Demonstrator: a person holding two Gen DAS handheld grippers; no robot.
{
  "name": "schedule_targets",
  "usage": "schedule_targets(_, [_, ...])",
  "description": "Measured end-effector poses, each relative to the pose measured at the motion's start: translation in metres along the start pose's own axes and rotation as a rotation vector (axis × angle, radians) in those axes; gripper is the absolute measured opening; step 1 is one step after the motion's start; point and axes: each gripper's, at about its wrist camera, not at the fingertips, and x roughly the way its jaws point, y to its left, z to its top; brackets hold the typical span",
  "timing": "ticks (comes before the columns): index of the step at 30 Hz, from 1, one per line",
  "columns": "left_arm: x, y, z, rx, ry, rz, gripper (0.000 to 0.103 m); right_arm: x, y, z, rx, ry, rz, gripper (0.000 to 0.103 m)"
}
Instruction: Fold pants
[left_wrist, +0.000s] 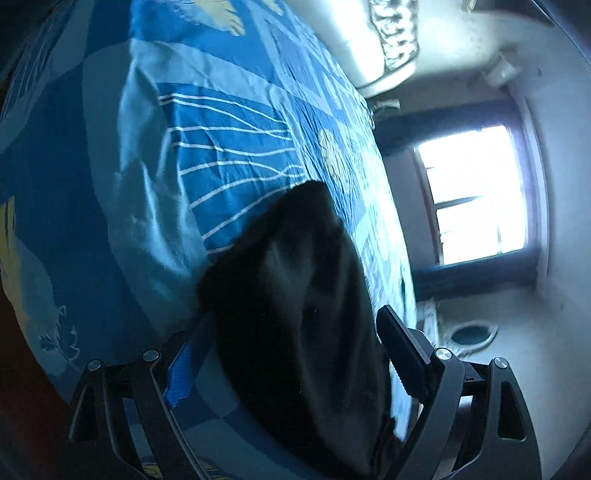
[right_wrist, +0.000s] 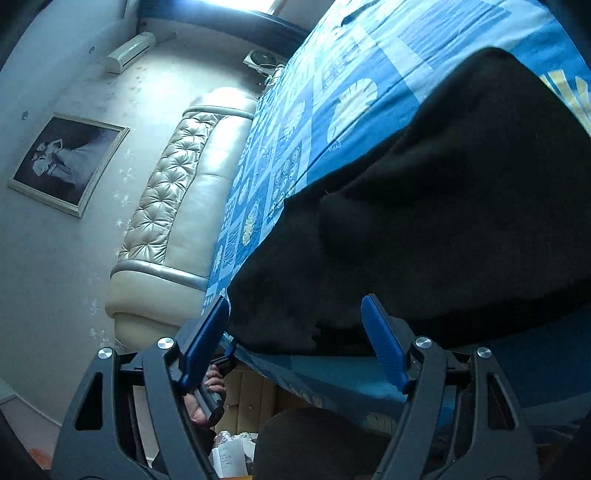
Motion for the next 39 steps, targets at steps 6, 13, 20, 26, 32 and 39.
schedule_targets(6, [0.000, 0.014, -0.002, -0.041, 0.024, 0.058, 0.022, 0.001, -0.002, -0.006, 0.006, 0.008, -0.011, 0.074])
schedule_targets(13, [-0.016, -0.039, -0.009, 0.090, -0.045, 0.031, 0.016, -0.002, -0.007, -0.010, 0.010, 0.002, -0.032, 0.074])
schedule_targets(20, [-0.013, -0.156, -0.041, 0.377, -0.068, -0.035, 0.016, -0.029, -0.002, -0.010, -0.022, -0.054, -0.044, 0.074])
schedule_targets(26, [0.005, -0.229, -0.119, 0.584, 0.003, -0.116, 0.016, -0.046, -0.002, -0.012, -0.025, -0.084, -0.035, 0.074])
schedule_targets(32, [0.039, -0.253, -0.214, 0.795, 0.105, -0.104, 0.016, -0.056, -0.007, -0.013, -0.013, -0.091, -0.010, 0.074])
schedule_targets(39, [0.106, -0.228, -0.290, 0.890, 0.265, -0.013, 0.016, -0.066, -0.019, -0.010, 0.011, -0.115, -0.001, 0.074])
